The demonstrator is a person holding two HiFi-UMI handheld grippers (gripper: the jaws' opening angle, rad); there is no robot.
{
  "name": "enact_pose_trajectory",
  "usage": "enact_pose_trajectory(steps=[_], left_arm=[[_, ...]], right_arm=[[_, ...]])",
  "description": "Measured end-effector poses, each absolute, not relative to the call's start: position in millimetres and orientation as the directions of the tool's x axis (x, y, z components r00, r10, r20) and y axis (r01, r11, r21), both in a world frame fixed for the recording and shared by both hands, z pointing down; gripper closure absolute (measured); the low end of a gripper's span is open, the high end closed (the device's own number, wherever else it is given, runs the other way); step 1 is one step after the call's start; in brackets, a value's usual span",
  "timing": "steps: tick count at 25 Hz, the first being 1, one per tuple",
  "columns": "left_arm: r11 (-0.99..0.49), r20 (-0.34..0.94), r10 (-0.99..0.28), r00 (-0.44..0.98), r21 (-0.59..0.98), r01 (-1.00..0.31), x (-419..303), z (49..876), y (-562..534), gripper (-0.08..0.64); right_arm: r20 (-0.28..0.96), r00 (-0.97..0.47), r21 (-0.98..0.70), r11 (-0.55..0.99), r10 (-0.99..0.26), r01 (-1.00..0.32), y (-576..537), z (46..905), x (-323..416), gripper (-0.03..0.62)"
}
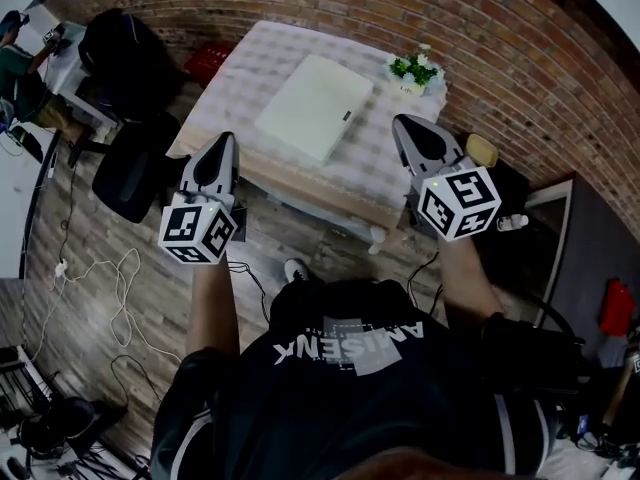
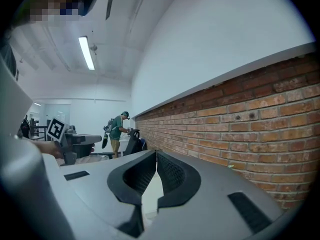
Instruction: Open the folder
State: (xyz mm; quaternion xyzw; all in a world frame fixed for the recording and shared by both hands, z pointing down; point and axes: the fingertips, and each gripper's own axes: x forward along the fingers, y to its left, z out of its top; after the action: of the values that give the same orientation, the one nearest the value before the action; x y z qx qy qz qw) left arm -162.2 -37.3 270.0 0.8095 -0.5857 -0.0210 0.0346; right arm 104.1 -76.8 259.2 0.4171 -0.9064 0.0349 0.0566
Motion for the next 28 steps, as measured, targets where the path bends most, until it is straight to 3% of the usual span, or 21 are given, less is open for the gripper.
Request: enact_pose_trajectory(steps=[16,28], left_arm=[[-0.465,0.138,-0.878,0.459,-0.014,-0.885,-224.7,338.8,-94.3,0.548],[-0.51,0.302,-0.835,0.46,-0.111,-0.853,-212.6,406.7,-135.1,0.546]], right_arm=[[0.214,-0.492,-0.083,0.486,-0.844,-0.87,-102.7,298.0,62.1,0.549],[0.288,-0.45,-0.181,0.413,-0.846,-0.892,-158.5,343.9,81.1,0.549]])
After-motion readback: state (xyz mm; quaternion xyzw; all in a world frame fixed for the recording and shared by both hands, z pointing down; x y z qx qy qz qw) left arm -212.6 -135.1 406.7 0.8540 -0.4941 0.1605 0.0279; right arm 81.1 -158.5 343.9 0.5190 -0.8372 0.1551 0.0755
